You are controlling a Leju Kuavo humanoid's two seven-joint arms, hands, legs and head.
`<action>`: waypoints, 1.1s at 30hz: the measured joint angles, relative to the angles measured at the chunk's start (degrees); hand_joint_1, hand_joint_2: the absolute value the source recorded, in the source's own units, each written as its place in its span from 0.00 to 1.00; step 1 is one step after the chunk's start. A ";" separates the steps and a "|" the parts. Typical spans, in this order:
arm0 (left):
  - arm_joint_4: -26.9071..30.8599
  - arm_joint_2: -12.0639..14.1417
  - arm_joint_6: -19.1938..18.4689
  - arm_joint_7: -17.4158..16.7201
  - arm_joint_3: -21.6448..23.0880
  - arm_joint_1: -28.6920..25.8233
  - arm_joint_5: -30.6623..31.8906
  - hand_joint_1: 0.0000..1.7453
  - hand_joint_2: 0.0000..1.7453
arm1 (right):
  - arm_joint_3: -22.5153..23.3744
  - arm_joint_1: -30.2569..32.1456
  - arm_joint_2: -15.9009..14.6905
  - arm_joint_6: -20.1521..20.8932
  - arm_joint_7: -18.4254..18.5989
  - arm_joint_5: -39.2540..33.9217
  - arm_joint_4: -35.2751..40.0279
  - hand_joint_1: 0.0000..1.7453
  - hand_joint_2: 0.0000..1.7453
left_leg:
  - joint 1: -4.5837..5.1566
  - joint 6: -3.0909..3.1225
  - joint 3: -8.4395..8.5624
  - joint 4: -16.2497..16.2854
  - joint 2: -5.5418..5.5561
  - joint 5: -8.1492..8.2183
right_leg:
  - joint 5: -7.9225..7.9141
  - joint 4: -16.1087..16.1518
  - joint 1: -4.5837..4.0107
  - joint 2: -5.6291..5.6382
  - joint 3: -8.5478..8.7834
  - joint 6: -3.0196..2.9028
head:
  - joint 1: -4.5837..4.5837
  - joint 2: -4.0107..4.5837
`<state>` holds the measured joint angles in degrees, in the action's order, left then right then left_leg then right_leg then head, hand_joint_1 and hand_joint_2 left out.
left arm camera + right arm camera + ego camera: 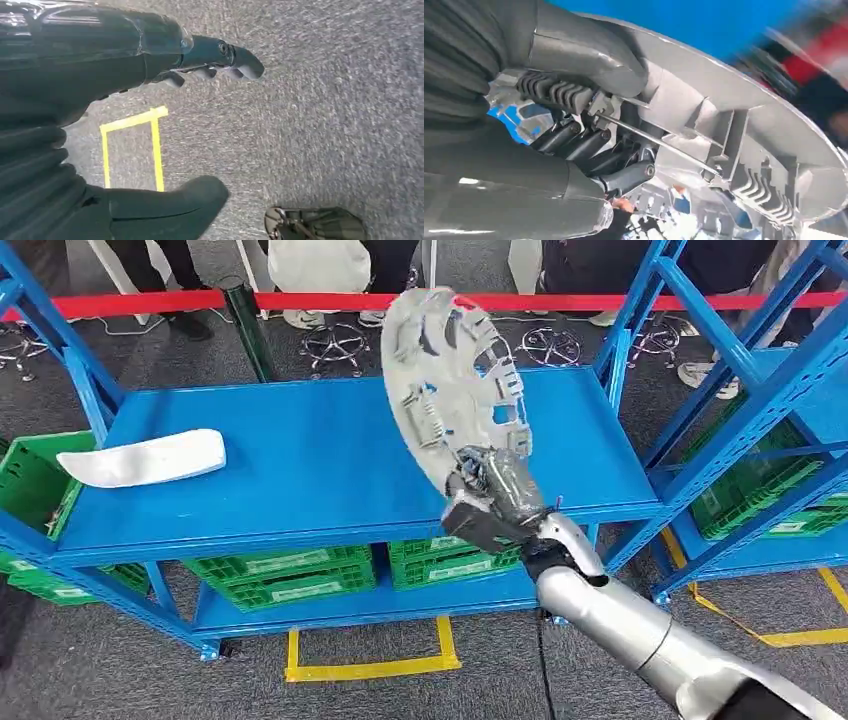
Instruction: Take the parts from the cabinet and place them on the table.
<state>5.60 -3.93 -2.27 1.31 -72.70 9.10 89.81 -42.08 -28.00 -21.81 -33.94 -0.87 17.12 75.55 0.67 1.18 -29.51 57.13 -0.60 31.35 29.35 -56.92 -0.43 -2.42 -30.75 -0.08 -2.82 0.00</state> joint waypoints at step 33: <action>0.02 1.07 0.50 7.54 -5.55 0.05 -2.80 0.00 1.00 | 10.41 19.77 5.09 12.58 -18.74 -30.94 54.02 1.00 1.00 | 0.00 -0.02 0.06 -0.02 0.04 0.03 | 0.10 0.01 0.01 0.13 -0.04 0.03 | 0.04 0.00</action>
<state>5.62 -2.86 -1.77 8.85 -78.25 9.15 87.01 -31.67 -8.23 -16.72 -21.35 -19.61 -13.81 129.57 0.68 1.16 -29.44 57.10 -0.56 31.37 29.45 -56.91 -0.42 -2.29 -30.80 -0.05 -2.78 0.00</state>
